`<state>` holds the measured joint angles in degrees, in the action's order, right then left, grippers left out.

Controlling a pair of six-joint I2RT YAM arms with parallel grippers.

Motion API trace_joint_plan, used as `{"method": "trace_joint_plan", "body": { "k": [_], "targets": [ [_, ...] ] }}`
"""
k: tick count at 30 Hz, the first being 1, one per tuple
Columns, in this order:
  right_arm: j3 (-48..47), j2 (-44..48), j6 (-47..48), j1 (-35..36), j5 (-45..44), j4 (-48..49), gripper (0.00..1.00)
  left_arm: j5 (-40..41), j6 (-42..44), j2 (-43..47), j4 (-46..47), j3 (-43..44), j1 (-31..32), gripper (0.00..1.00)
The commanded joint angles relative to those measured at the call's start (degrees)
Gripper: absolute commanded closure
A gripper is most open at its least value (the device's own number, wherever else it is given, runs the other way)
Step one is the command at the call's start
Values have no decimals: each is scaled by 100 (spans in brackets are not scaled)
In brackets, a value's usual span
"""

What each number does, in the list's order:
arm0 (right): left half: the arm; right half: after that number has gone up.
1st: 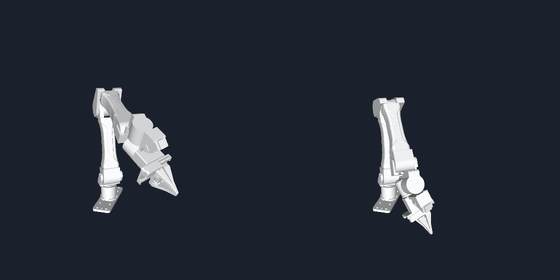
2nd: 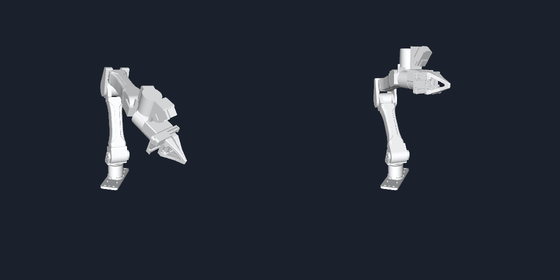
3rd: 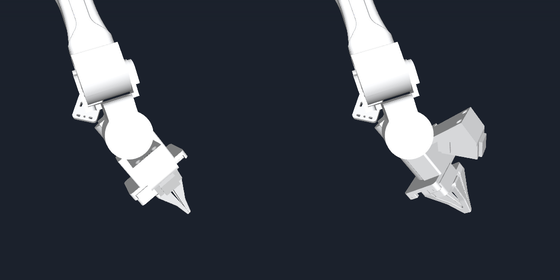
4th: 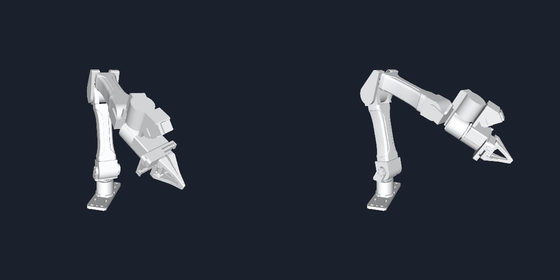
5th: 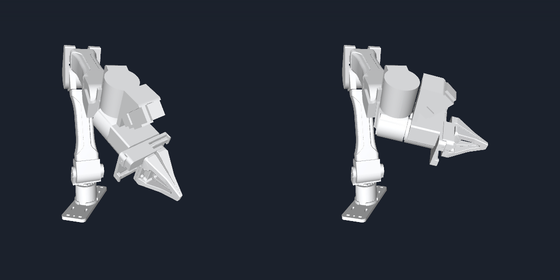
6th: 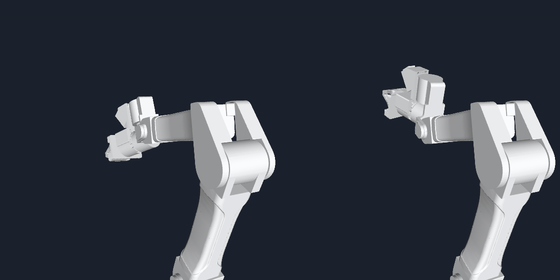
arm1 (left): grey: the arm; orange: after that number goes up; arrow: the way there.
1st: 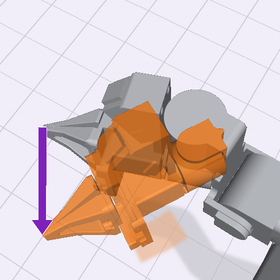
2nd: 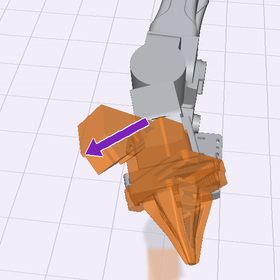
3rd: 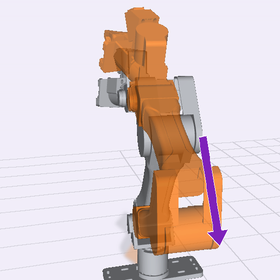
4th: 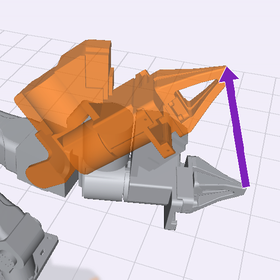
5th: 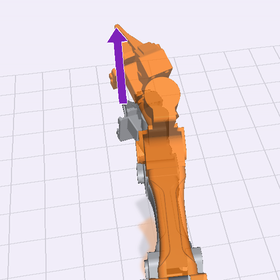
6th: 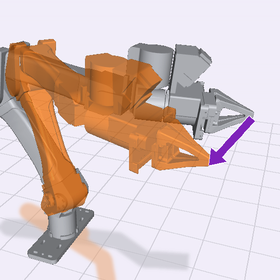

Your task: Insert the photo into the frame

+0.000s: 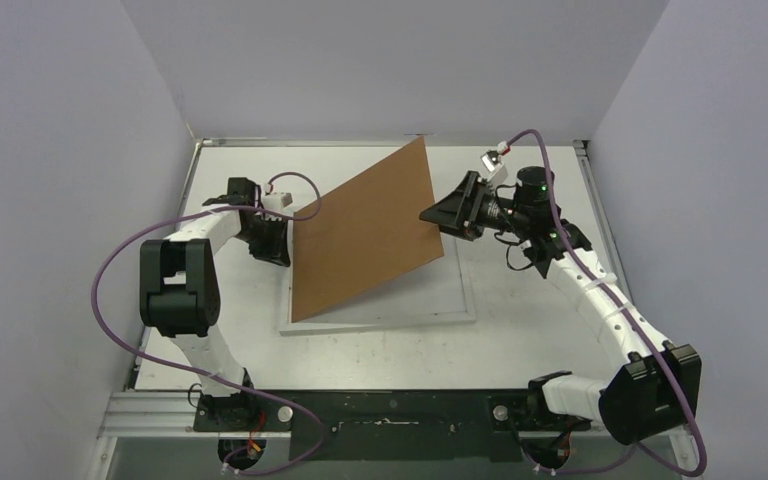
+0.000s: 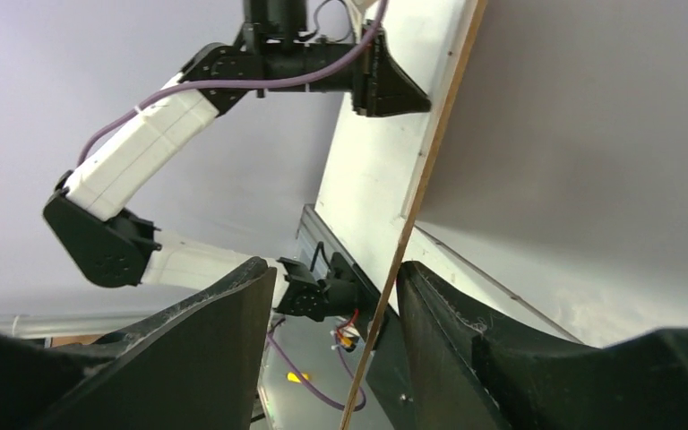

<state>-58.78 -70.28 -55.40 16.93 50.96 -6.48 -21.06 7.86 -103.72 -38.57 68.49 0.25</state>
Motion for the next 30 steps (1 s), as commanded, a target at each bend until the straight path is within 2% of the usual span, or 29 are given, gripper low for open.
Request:
{"method": "trace_joint_plan", "body": {
  "k": [1, 4, 9, 10, 14, 18, 27, 30],
  "targets": [
    [-338, -16, 615, 16, -319, -812, 50, -332, -21, 265, -85, -13, 7, 80],
    [-350, -13, 699, 15, -474, -1006, 60, -333, -21, 273, -107, 5, 10, 80],
    [-104, 91, 422, 70, -637, -729, 92, -345, -26, 336, -180, 81, 10, 79],
    [-85, 120, 385, 85, -666, -692, 94, -342, -22, 362, -186, 92, 9, 79],
    [-98, 121, 322, 162, -691, -560, 95, -350, -6, 439, -222, 147, -177, 74],
    [-229, 228, 119, 81, -797, -362, 95, -429, -27, 535, -416, 417, -338, 65],
    [88, 653, -1585, -424, -561, 1446, 95, -1197, -89, 784, -1531, 2294, -1135, 51],
    [17, 682, -1778, -493, -476, 1614, 95, -1460, -146, 853, -1749, 2612, -1296, 47]
  ]
}}
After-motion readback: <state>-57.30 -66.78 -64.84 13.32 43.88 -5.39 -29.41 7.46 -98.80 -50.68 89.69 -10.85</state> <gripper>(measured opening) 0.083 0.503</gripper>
